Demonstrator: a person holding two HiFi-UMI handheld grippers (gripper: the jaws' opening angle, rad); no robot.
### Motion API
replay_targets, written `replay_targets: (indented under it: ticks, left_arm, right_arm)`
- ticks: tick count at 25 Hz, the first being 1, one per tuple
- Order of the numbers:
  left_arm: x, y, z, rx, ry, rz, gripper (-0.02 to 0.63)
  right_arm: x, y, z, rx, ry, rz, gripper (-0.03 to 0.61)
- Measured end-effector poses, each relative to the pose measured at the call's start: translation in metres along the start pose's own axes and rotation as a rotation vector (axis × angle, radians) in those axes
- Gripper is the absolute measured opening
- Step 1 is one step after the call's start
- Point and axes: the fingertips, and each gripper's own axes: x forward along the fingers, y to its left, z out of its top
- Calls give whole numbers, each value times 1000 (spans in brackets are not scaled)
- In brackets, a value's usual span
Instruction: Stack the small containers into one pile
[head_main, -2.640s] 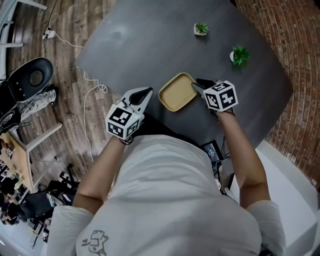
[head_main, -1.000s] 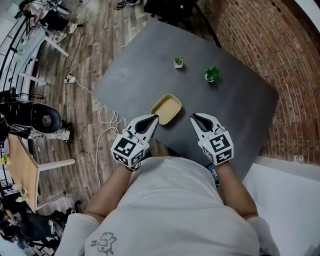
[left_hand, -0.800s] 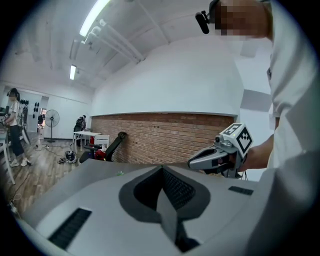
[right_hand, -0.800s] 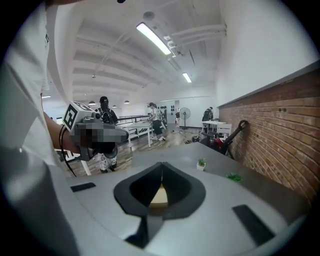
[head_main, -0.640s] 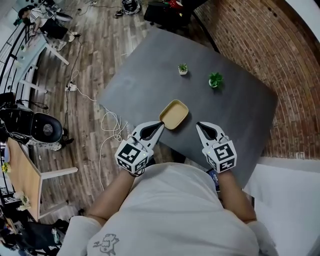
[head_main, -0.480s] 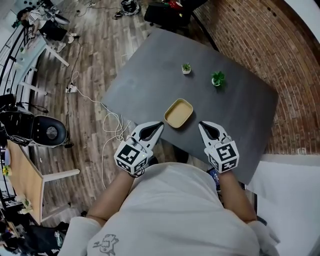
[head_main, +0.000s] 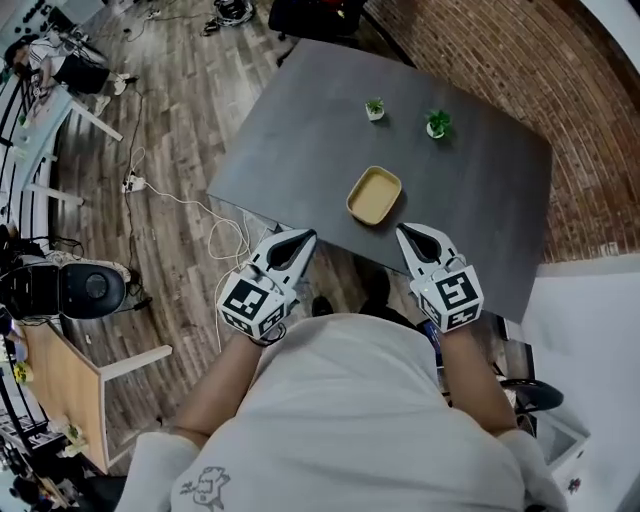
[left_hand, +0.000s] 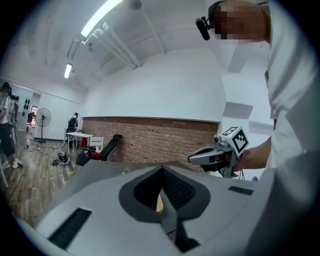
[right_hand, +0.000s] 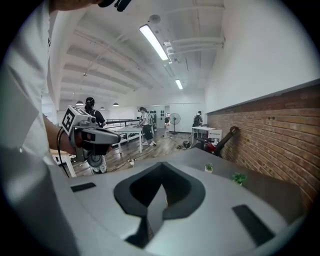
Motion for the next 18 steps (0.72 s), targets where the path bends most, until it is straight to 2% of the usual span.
replay_targets:
  ticks: [4,10,18]
  left_arm:
    - [-14,-4,-3,7,-7,-21,11]
    - [-17,-21,10,26,-41,-22,11]
    - [-5,-75,4,6,-51,16,11]
  right_arm:
    - [-11,16,-2,15,-16,-30,6]
    - [-33,24,-4,21,-43,-2,6]
    - [-80,26,-3,-40,-92,55,6]
